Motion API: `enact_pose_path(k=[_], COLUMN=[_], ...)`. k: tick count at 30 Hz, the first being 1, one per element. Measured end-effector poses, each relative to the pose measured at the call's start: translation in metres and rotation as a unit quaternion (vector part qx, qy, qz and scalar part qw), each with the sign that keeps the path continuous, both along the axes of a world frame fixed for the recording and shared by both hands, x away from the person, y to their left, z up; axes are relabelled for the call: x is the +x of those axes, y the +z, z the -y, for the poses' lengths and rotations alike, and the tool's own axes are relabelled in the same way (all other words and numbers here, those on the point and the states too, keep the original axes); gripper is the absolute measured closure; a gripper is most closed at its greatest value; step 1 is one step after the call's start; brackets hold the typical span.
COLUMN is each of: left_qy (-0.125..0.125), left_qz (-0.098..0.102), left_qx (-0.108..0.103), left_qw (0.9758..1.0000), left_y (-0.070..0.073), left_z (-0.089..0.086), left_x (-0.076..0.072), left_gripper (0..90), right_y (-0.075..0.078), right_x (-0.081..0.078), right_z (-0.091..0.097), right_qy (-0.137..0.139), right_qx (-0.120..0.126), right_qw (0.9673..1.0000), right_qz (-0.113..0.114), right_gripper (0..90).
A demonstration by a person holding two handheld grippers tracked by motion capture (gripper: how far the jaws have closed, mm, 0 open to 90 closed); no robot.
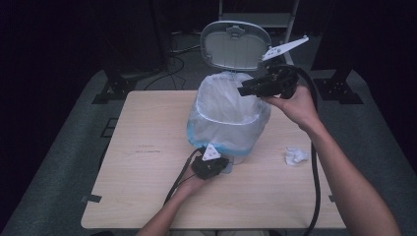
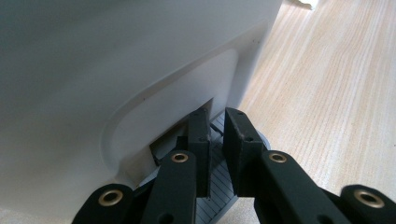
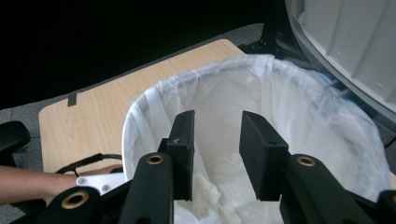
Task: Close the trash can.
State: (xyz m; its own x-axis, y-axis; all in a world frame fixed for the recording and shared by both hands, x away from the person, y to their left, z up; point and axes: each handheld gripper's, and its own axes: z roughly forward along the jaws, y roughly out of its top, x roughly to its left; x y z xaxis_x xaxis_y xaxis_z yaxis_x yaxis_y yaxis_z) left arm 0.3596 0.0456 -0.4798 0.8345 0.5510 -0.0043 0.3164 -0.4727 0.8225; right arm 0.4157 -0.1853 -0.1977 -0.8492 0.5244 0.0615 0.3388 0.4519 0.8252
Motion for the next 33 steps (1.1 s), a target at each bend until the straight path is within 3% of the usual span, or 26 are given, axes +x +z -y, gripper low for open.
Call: enact_pose_path(k=[15, 22, 33], left_qy=[0.0, -0.001, 0.0], left_qz=[0.0, -0.001, 0.0], left_qx=[0.001, 0.0, -0.001], left_qw=[1.0, 1.0, 1.0], left_y=[0.0, 0.0, 0.0], left_z=[0.0, 0.0, 0.0], left_x=[0.0, 0.0, 0.0], left_gripper=[81.2, 80.9, 80.9], right_y=[-0.021, -0.041, -0.074], right_x=[-0.017, -0.025, -0.034], right_z=[0.048, 0.073, 0.094], right_qy=[-0.026, -0.044, -0.058], right_qx=[0.023, 0.029, 0.027], right_qw=[0.9994, 0.9986, 0.9978], right_qz=[-0.005, -0.007, -0.017], right_gripper=[58.4, 57.4, 57.3])
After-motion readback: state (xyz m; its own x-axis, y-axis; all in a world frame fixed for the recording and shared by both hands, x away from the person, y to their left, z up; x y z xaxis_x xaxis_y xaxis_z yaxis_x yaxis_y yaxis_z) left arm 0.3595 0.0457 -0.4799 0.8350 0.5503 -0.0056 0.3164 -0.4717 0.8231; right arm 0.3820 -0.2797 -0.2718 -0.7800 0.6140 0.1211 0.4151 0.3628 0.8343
